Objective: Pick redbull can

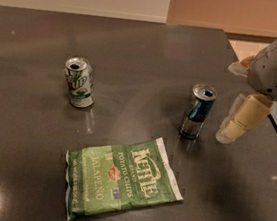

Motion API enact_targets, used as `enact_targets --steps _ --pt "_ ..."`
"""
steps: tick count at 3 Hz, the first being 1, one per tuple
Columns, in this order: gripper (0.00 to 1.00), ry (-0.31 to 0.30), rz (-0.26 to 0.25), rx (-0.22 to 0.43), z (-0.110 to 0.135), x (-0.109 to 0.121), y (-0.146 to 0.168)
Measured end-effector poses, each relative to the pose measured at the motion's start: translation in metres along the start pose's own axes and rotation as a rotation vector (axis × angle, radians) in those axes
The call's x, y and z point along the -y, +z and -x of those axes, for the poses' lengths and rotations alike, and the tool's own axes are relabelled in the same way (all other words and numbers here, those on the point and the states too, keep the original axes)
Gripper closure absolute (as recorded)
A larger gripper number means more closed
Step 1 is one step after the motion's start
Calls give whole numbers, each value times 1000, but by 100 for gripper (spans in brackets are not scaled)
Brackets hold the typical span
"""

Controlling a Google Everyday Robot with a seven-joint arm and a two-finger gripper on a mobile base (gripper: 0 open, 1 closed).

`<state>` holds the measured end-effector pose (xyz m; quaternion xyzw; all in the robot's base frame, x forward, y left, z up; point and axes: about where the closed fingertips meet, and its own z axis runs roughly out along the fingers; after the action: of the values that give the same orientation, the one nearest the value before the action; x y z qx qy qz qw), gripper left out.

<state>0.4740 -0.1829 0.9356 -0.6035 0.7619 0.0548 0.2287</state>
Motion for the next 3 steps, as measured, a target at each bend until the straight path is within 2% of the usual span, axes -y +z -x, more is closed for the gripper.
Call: enact_targets --steps 1,3 --pt "0 20 15 85 8 4 18" --pt "0 61 21 204 22 4 37"
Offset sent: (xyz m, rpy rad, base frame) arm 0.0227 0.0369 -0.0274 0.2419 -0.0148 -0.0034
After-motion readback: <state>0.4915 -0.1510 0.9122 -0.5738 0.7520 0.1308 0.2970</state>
